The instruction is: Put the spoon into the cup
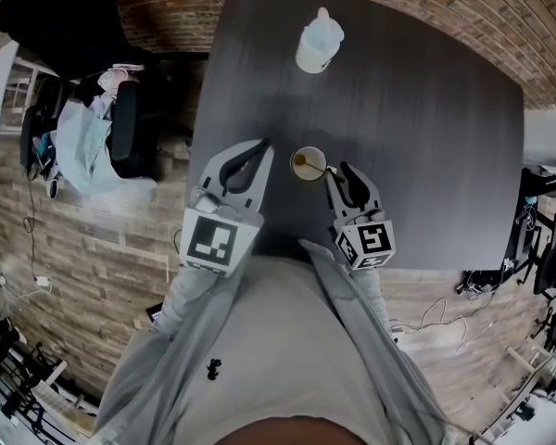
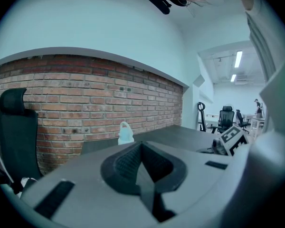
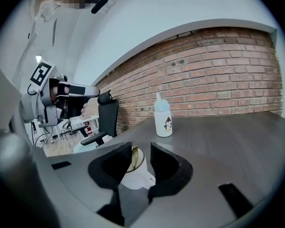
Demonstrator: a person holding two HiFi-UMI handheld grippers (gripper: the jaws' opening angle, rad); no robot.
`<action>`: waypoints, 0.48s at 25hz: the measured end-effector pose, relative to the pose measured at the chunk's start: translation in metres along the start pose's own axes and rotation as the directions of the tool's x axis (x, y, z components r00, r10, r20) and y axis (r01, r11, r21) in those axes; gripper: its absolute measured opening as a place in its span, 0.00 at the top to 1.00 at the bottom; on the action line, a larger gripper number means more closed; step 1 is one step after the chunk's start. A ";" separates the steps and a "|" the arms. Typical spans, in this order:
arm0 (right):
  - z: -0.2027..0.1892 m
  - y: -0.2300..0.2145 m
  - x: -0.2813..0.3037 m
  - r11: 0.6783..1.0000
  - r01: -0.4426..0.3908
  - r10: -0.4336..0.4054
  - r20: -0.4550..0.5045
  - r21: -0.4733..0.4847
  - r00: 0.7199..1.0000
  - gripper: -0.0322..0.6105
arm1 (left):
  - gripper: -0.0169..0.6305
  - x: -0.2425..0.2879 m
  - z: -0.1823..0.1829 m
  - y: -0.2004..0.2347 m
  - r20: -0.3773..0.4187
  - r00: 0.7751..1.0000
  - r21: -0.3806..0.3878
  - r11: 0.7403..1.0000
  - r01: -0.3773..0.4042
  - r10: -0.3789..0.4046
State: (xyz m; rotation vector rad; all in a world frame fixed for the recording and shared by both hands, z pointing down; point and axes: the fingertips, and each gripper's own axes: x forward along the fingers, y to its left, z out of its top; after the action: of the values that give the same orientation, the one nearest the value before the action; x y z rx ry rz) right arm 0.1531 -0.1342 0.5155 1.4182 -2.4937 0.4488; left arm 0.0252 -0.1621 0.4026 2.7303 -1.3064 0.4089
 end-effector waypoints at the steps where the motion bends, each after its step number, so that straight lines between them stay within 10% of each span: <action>1: 0.001 -0.001 0.000 1.000 0.003 -0.003 0.001 0.008 1.000 0.77 | 0.94 0.000 0.000 0.000 0.002 1.000 0.002 1.000 -0.001 0.001; 12: 0.052 0.001 -0.012 1.000 0.009 -0.007 0.096 -0.016 0.995 0.75 | 0.94 -0.007 0.013 0.005 0.041 0.999 -0.010 1.000 -0.021 0.021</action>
State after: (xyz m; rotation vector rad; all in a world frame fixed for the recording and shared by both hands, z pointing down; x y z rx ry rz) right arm 0.1560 -0.1436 0.4634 1.4762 -2.5587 0.3661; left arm 0.0198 -0.1621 0.3878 2.7337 -1.3448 0.3494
